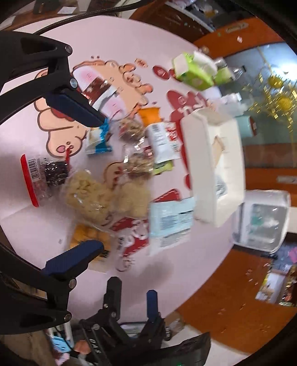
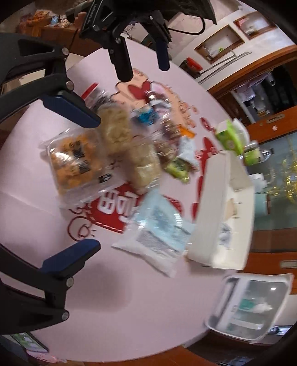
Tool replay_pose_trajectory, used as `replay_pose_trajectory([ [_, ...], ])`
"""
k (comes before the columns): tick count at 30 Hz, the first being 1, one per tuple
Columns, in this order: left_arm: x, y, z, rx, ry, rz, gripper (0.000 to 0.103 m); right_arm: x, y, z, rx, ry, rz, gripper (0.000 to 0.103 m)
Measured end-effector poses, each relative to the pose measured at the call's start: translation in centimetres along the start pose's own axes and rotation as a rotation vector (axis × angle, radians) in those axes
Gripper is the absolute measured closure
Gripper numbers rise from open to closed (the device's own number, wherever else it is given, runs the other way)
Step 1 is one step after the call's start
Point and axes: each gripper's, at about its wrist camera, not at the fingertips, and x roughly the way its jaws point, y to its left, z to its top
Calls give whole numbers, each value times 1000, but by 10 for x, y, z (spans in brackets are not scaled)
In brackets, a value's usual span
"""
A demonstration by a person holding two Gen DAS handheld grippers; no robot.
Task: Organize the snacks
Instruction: 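Grasp a puffed rice cake bag with left tool while right tool grasps orange-cube pack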
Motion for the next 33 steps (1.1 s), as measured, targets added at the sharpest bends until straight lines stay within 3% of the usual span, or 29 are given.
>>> replay_pose_trajectory([
  [14,80,-11,-21,205,208,-101,5,73,-18,-31,108,161,99,5],
  [17,90,-11,-18,223,235,-123,7,81,-15,-33,122,177,164,5],
  [22,107,-7,-15,228,283,-168,12,86,0,-31,76,179,192,16],
  [27,116,-7,-14,225,304,-221,12,71,-21,-23,170,147,295,68],
  [30,120,-6,-9,205,308,-257,13,63,-28,-24,187,149,305,75],
  [32,123,-4,-7,186,318,-271,19,55,-26,-24,171,135,285,76],
  [33,125,-2,-6,174,320,-274,26,51,-24,-23,166,128,271,77],
])
